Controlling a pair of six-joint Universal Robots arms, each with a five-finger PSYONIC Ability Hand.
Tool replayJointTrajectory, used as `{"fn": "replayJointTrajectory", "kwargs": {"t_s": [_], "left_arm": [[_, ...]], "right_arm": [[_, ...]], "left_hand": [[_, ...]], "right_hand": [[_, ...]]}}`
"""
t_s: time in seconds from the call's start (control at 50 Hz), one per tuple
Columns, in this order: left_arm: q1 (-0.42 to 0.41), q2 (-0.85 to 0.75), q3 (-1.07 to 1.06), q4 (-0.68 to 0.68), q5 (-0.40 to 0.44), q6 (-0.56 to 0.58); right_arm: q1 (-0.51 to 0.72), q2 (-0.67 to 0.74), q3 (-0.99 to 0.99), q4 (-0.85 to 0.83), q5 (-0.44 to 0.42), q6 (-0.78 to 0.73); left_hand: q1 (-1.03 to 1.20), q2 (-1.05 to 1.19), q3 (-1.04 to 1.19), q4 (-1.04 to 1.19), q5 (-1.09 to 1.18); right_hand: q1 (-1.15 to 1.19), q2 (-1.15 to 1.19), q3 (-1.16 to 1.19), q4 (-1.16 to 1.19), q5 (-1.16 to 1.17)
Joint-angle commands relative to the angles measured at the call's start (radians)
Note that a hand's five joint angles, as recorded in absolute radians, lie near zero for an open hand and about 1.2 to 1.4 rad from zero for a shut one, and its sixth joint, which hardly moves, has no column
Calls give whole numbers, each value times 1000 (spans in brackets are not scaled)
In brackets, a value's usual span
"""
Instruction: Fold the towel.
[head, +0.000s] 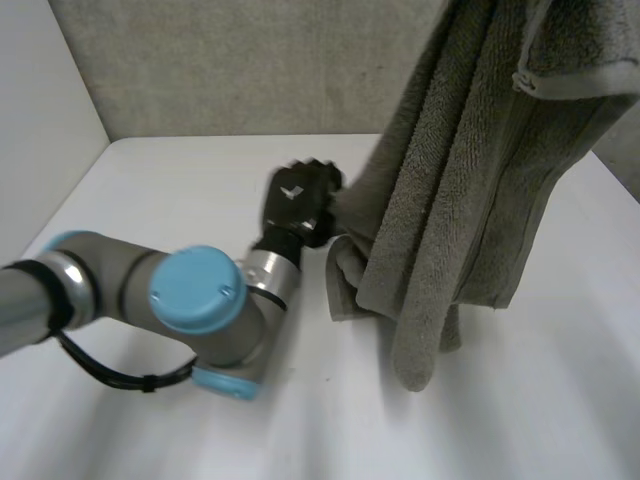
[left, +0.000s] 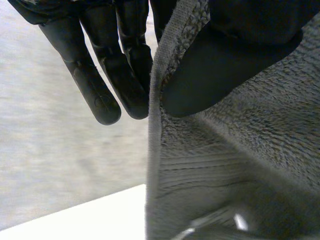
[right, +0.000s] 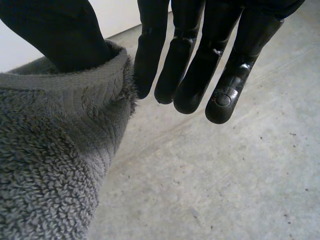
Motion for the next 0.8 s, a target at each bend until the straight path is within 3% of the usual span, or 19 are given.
{"fn": "replayJointTrajectory", "kwargs": {"t_s": [0.02, 0.14, 0.2, 0.22, 0.26, 0.3, 0.32, 0.36, 0.38, 0.42, 0.44, 0.48, 0.54, 0.72, 0.8], "left_arm": [[148, 201, -153, -6, -43, 212], [189, 397, -273, -15, 1, 404], [205, 592, -334, -127, 72, 575], [205, 593, -334, -127, 72, 576], [211, 657, -337, -199, 90, 627], [217, 751, -325, -366, 116, 683], [217, 751, -325, -367, 116, 683], [219, 786, -298, -542, 145, 699], [219, 786, -297, -543, 146, 699], [234, 786, -278, -720, 168, 702], [234, 786, -278, -721, 169, 702], [275, 768, -282, -861, 178, 703], [304, 681, -291, -932, 178, 705], [338, 444, -282, -926, 178, 705], [346, 288, -200, -859, 178, 708]], "right_arm": [[-33, 5, 29, 5, -4, 6], [-107, 5, 61, 23, 4, 3], [-143, 6, 61, 63, 5, 6], [-144, 6, 61, 63, 5, 6], [-168, 15, 58, 130, 1, 8], [-170, 32, 61, 167, -4, 9], [-170, 61, 63, 219, -4, 8], [-170, 95, 67, 279, -6, 3], [-170, 95, 67, 279, -6, 3], [-170, 179, 81, 394, -15, 2], [-170, 180, 81, 394, -15, 2], [-170, 267, 96, 465, -18, 0], [-171, 343, 118, 479, -18, -2], [-196, 569, 141, 473, -15, -49], [-196, 710, 86, 434, -12, -95]], "left_hand": [[215, 183, 184, 183, 191], [215, 183, 184, 183, 191], [215, 183, 184, 183, 191], [215, 183, 184, 183, 191], [215, 183, 184, 183, 191], [215, 183, 184, 183, 191], [215, 183, 184, 183, 191], [215, 183, 184, 183, 191], [215, 183, 184, 183, 191], [215, 183, 184, 183, 191], [215, 183, 184, 183, 191], [215, 183, 184, 183, 191], [215, 183, 184, 183, 191], [215, 183, 184, 183, 191], [215, 183, 184, 183, 191]], "right_hand": [[329, 218, 204, 200, 281], [329, 218, 204, 200, 281], [329, 218, 204, 200, 281], [329, 218, 204, 200, 281], [329, 218, 204, 200, 281], [329, 218, 204, 200, 281], [329, 218, 204, 200, 281], [329, 218, 204, 200, 281], [329, 218, 204, 200, 281], [329, 218, 204, 200, 281], [329, 218, 204, 200, 281], [329, 218, 204, 200, 281], [329, 218, 204, 200, 281], [329, 218, 204, 200, 281], [329, 218, 204, 200, 281]]}}
